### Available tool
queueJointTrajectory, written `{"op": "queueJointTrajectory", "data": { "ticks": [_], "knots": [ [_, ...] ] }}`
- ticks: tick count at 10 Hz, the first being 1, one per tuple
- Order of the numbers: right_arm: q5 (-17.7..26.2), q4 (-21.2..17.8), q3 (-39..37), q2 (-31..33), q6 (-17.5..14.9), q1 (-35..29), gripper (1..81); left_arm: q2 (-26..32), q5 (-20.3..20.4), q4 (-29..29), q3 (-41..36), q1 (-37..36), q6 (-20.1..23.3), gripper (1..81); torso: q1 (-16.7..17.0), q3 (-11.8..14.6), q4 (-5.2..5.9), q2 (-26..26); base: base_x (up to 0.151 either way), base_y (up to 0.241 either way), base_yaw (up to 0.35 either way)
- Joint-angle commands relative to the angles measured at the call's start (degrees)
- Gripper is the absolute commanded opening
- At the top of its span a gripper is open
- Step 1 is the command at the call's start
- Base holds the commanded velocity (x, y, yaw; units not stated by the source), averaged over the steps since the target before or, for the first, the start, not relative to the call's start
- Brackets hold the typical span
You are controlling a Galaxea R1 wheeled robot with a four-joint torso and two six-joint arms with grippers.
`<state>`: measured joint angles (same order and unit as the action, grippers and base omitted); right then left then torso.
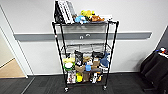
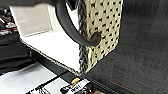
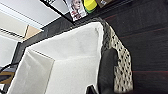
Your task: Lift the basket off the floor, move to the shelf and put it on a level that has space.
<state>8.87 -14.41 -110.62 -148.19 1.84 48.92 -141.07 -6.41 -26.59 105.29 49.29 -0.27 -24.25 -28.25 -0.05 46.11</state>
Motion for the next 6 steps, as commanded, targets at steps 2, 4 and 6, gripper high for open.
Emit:
{"op": "queueJointTrajectory", "data": {
  "ticks": [2,4,6],
  "knots": [
    [-3.2,-1.1,5.0,3.4,0.2,-6.2,1.0,5.4,0.5,-0.4,-6.1,-6.2,0.2,1.0,4.9,0.0,0.00,-7.5,0.000,0.000,0.000],
    [-3.0,-1.1,5.8,3.8,0.2,-6.3,1.0,4.4,0.5,-0.3,-5.9,-6.2,0.2,1.0,10.9,0.0,0.00,-16.9,0.000,0.000,0.000],
    [-3.0,-1.1,6.2,3.8,0.2,-6.2,1.0,3.0,0.5,-0.2,-5.2,-6.2,0.3,1.0,9.9,0.0,0.00,-15.2,0.000,0.000,0.000]
  ]
}}
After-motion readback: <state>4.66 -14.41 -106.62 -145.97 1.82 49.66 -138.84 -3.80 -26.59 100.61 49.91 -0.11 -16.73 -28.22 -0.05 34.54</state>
